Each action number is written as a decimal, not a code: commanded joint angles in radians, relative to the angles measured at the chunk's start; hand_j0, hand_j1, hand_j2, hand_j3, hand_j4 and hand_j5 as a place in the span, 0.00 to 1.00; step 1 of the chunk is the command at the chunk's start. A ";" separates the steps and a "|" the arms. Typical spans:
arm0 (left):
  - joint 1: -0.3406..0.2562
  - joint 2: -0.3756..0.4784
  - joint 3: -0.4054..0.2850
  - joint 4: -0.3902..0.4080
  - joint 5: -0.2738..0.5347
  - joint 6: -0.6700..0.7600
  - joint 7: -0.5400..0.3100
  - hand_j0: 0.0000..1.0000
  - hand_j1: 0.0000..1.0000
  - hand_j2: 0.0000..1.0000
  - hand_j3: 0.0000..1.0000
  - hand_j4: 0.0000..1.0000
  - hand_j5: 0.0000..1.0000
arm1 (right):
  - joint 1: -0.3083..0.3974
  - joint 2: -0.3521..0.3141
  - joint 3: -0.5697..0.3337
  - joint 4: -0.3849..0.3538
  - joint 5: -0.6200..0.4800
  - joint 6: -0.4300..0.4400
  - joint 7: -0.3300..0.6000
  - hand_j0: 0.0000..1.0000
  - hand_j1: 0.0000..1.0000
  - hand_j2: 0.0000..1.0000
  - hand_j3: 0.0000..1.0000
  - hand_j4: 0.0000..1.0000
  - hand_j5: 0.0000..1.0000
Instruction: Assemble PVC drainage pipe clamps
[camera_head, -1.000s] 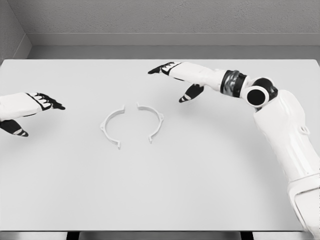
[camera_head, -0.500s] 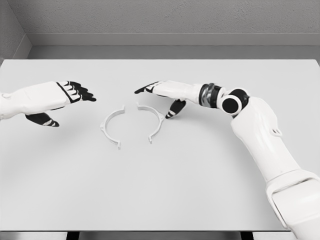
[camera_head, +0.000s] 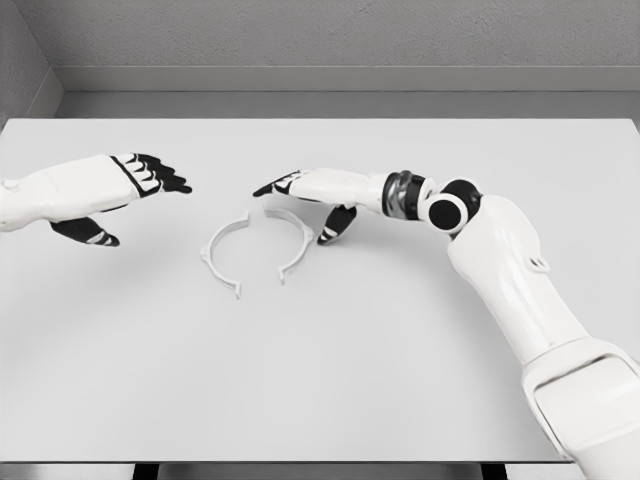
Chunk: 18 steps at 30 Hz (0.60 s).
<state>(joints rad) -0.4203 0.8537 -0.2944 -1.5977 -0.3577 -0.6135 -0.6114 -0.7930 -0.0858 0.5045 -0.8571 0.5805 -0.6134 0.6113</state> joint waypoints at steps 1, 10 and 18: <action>0.002 -0.005 0.004 0.004 0.006 0.003 0.001 1.00 1.00 1.00 1.00 1.00 1.00 | -0.005 -0.009 -0.007 0.006 -0.007 0.003 0.000 1.00 1.00 1.00 1.00 1.00 1.00; 0.018 -0.056 -0.017 -0.016 0.011 0.003 0.001 1.00 1.00 1.00 1.00 1.00 1.00 | -0.101 0.063 -0.027 0.216 0.030 0.003 0.000 1.00 1.00 1.00 1.00 1.00 1.00; 0.023 -0.105 0.006 -0.008 0.005 0.003 0.001 1.00 1.00 1.00 1.00 1.00 1.00 | -0.124 0.086 -0.021 0.251 0.028 0.003 0.000 1.00 1.00 1.00 1.00 1.00 1.00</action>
<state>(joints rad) -0.3989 0.7485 -0.3009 -1.6118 -0.3552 -0.6136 -0.6114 -0.9219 -0.0046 0.4847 -0.6144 0.6175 -0.6135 0.6112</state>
